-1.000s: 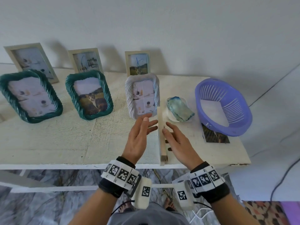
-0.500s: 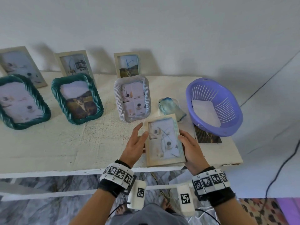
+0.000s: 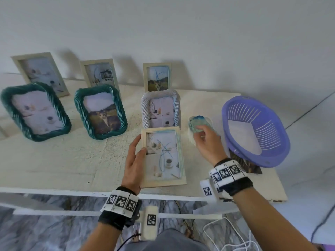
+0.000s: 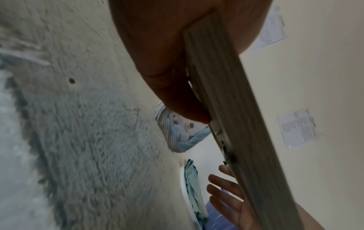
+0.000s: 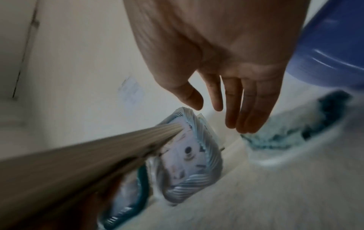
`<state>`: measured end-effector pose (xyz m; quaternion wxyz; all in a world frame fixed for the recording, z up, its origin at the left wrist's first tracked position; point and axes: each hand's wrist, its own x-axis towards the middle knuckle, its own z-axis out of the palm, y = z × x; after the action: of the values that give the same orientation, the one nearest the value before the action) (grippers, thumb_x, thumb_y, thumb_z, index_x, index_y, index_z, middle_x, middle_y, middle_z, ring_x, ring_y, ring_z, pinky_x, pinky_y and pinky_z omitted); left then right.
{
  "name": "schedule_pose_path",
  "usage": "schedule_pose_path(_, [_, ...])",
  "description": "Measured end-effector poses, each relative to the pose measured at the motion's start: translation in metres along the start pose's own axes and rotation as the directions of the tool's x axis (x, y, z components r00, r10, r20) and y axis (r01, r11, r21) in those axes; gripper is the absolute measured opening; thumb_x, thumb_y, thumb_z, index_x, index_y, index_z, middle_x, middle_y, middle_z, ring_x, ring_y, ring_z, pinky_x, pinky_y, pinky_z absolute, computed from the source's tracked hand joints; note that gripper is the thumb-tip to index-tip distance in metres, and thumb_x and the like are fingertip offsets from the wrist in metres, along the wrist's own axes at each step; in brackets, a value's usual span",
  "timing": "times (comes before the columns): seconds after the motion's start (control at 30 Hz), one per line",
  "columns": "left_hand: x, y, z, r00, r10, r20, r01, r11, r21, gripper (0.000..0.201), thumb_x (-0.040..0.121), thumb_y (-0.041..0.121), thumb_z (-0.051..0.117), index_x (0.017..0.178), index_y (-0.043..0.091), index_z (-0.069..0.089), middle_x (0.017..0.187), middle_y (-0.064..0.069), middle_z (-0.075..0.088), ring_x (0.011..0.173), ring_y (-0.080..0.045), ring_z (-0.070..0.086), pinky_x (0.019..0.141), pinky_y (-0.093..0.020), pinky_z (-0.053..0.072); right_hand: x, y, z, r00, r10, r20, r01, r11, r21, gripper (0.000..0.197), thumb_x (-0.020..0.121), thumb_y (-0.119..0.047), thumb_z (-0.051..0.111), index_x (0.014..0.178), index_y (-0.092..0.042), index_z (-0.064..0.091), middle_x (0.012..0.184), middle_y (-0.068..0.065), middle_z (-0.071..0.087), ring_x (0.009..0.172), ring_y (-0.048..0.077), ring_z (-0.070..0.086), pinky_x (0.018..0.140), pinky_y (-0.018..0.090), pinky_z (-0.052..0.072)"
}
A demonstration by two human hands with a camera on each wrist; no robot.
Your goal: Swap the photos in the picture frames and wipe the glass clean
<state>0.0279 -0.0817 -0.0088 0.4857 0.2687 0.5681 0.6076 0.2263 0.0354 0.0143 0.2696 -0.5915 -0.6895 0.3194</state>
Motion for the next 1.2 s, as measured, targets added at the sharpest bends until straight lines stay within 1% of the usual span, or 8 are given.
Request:
schedule_pose_path(0.13, [0.003,0.003,-0.009,0.999,0.04,-0.02,-0.039,0.999,0.011,0.043,0.106,0.015,0.037,0.144,0.034,0.042,0.097,0.012,0.075,0.091,-0.014,0.071,0.086,-0.044,0.058,0.058,0.006,0.007,1.0,-0.027,0.009,0.028,0.871,-0.49,0.038,0.098,-0.026,0.048,0.129,-0.006,0.052,0.122,0.02,0.056,0.113,0.037,0.051,0.092,0.042,0.043])
schedule_pose_path(0.3, [0.003,0.004,-0.012,0.997,0.073,-0.006,-0.073,0.997,0.005,0.047,0.106,0.01,0.035,0.148,0.031,0.039,0.108,0.019,0.072,0.106,-0.013,0.068,0.095,-0.043,0.054,0.081,0.02,0.021,0.993,0.093,0.07,-0.016,0.705,-0.709,0.039,0.097,-0.027,0.047,0.133,-0.011,0.046,0.128,0.022,0.051,0.117,0.039,0.045,0.093,0.044,0.043])
schedule_pose_path(0.5, [0.005,0.003,-0.014,0.987,0.153,0.052,-0.156,0.987,0.047,0.045,0.107,0.009,0.032,0.15,0.021,0.033,0.103,0.021,0.073,0.101,-0.004,0.068,0.085,-0.026,0.057,0.088,0.033,0.024,0.992,0.11,0.066,-0.03,0.699,-0.714,0.042,0.095,-0.012,0.046,0.136,-0.018,0.045,0.126,0.02,0.047,0.115,0.04,0.045,0.093,0.045,0.041])
schedule_pose_path(0.83, [0.008,0.002,-0.018,0.985,0.153,0.08,-0.159,0.985,0.065,0.046,0.107,0.012,0.031,0.151,0.025,0.032,0.113,0.001,0.073,0.112,-0.025,0.066,0.096,-0.047,0.053,0.055,0.007,0.01,0.991,-0.107,-0.079,0.058,0.882,-0.467,0.033,0.098,-0.019,0.047,0.131,-0.017,0.05,0.108,0.018,0.052,0.096,0.037,0.055,0.076,0.042,0.05])
schedule_pose_path(0.97, [0.009,0.0,-0.02,0.978,0.193,0.085,-0.202,0.971,0.126,0.046,0.104,0.033,0.041,0.148,0.041,0.036,0.101,-0.011,0.064,0.094,-0.037,0.061,0.092,-0.066,0.048,0.006,-0.022,0.001,0.949,-0.287,-0.127,0.252,0.939,-0.234,0.033,0.096,-0.02,0.054,0.129,-0.015,0.057,0.099,0.009,0.054,0.082,0.021,0.055,0.07,0.024,0.04])
schedule_pose_path(1.03, [0.008,0.001,-0.018,0.971,0.208,0.119,-0.226,0.96,0.165,0.051,0.098,0.043,0.043,0.148,0.046,0.034,0.099,-0.006,0.054,0.089,-0.03,0.053,0.086,-0.071,0.044,-0.02,-0.042,0.002,0.92,-0.389,-0.041,0.375,0.906,-0.196,0.033,0.096,-0.022,0.056,0.128,-0.016,0.059,0.094,0.004,0.052,0.074,0.013,0.052,0.063,0.014,0.037])
schedule_pose_path(1.1, [0.006,0.005,-0.013,0.966,0.226,0.128,-0.248,0.95,0.191,0.05,0.104,0.032,0.042,0.152,0.034,0.031,0.108,-0.004,0.061,0.095,-0.027,0.059,0.09,-0.06,0.048,-0.039,-0.057,0.01,0.889,-0.453,0.069,0.456,0.861,-0.225,0.031,0.095,-0.023,0.056,0.125,-0.017,0.06,0.091,0.0,0.049,0.069,0.011,0.051,0.061,0.013,0.041])
schedule_pose_path(1.2, [0.005,0.007,-0.011,0.95,0.263,0.167,-0.298,0.925,0.236,0.047,0.106,0.007,0.035,0.152,0.014,0.029,0.13,-0.002,0.062,0.119,-0.01,0.06,0.101,-0.024,0.047,-0.047,-0.063,0.029,0.883,-0.447,0.143,0.467,0.8,-0.377,0.029,0.093,-0.023,0.056,0.121,-0.016,0.06,0.1,0.006,0.052,0.079,0.019,0.055,0.068,0.027,0.05])
